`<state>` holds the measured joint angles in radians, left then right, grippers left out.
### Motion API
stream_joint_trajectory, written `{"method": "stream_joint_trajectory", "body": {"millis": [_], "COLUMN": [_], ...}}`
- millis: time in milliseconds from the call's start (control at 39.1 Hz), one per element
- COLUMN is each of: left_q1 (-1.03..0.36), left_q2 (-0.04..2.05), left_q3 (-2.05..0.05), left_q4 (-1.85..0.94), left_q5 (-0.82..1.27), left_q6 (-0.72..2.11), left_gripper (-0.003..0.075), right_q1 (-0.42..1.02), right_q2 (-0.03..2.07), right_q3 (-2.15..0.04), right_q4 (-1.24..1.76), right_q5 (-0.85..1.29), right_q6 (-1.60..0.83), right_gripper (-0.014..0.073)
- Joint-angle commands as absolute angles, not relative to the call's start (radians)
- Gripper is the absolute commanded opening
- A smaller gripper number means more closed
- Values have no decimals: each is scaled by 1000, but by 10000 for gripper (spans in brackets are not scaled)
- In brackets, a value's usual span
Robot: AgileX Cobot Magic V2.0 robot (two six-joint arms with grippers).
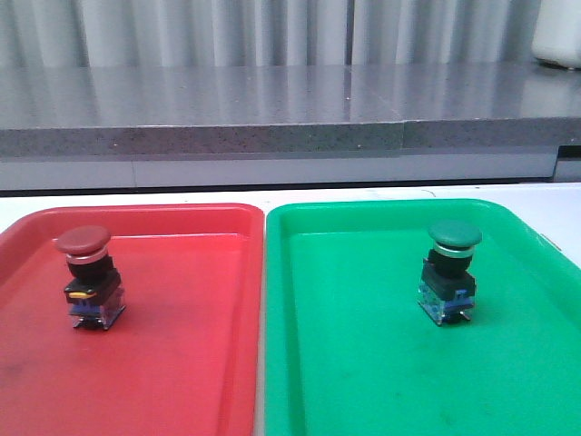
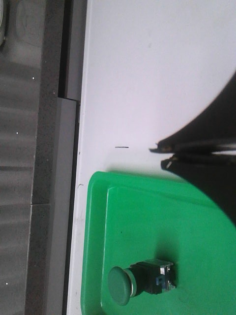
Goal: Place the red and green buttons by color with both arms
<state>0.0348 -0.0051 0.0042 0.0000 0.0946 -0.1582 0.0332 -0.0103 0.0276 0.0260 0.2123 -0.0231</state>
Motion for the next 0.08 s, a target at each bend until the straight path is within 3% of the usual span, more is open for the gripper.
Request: {"method": "stream_joint_trajectory", "body": {"millis": [0,51], "left_q1": [35,35], "left_q2": [-21,-21], "left_q3": [27,27], "left_q4": [-7,-7], "left_q5": [13,13], "left_q6": [-162,-162], "left_gripper": [-20,-20], "right_q1": [29,29], "right_q2": [-26,-26], "right_q3": [21,21], "right_q4": [27,27], "right_q5": [131,131], "right_q6": [-30,-30], "right_gripper": [-109,-109]}}
